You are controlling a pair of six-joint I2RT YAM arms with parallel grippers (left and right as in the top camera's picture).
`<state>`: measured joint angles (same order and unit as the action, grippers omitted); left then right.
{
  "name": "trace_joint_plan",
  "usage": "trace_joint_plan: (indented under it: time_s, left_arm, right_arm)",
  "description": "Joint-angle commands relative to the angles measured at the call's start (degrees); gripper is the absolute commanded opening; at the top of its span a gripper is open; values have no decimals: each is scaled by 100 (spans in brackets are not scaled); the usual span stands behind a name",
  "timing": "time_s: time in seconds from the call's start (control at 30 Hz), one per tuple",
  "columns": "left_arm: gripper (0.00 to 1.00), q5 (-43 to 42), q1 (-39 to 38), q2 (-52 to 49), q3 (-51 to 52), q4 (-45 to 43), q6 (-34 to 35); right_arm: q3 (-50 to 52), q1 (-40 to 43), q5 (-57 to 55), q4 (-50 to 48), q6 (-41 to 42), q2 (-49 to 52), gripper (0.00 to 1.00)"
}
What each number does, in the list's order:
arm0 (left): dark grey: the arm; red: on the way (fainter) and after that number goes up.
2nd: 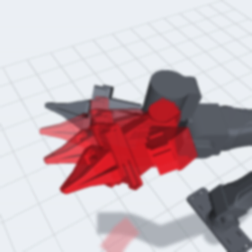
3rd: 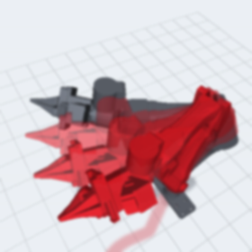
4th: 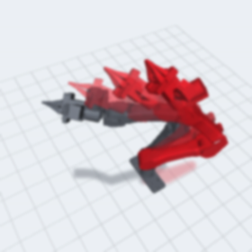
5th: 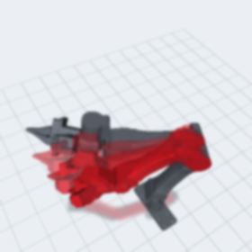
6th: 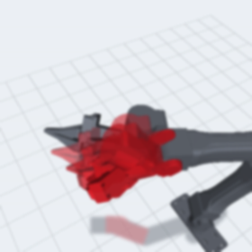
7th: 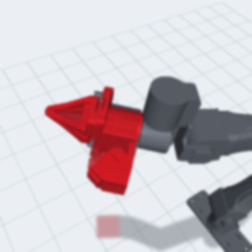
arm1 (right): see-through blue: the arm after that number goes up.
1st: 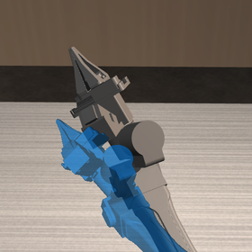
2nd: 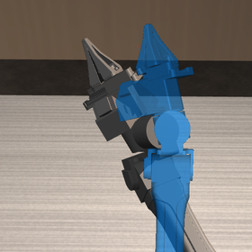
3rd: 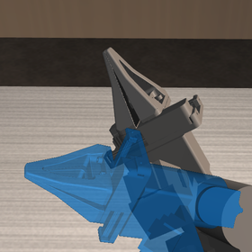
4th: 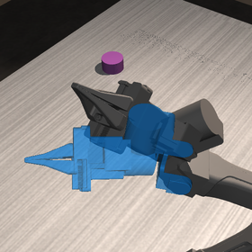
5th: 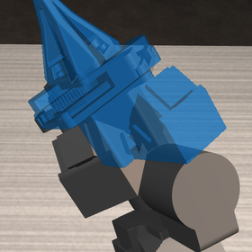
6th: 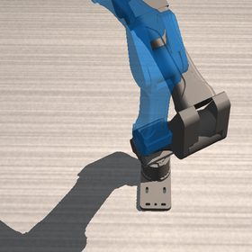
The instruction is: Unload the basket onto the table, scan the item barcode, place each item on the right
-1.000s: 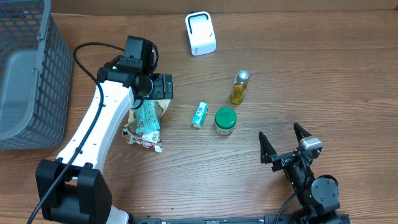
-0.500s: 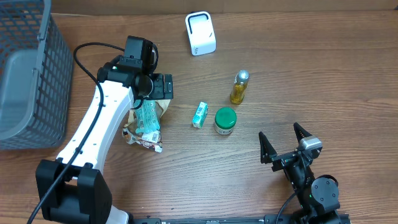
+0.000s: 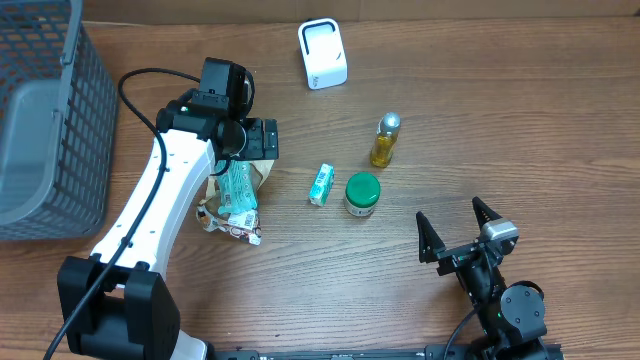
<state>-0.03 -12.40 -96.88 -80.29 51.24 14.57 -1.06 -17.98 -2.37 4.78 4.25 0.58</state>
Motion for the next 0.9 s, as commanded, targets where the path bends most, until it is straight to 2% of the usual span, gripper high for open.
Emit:
trace_joint_plan:
  time_s: [0.0,0.63,0.87]
  left_arm:
    - [100,-63,-37,-9,-120,-7,-85]
    - [100,-63,-37,-9,-120,-7,-85]
    - [100,-63,-37,-9,-120,-7,-85]
  right_arm:
    - [57,37,-96,-20,-46,-39,100]
    - [59,37,-439,-258,-46,-39,100]
    - [57,37,-651,-529,538,-39,100]
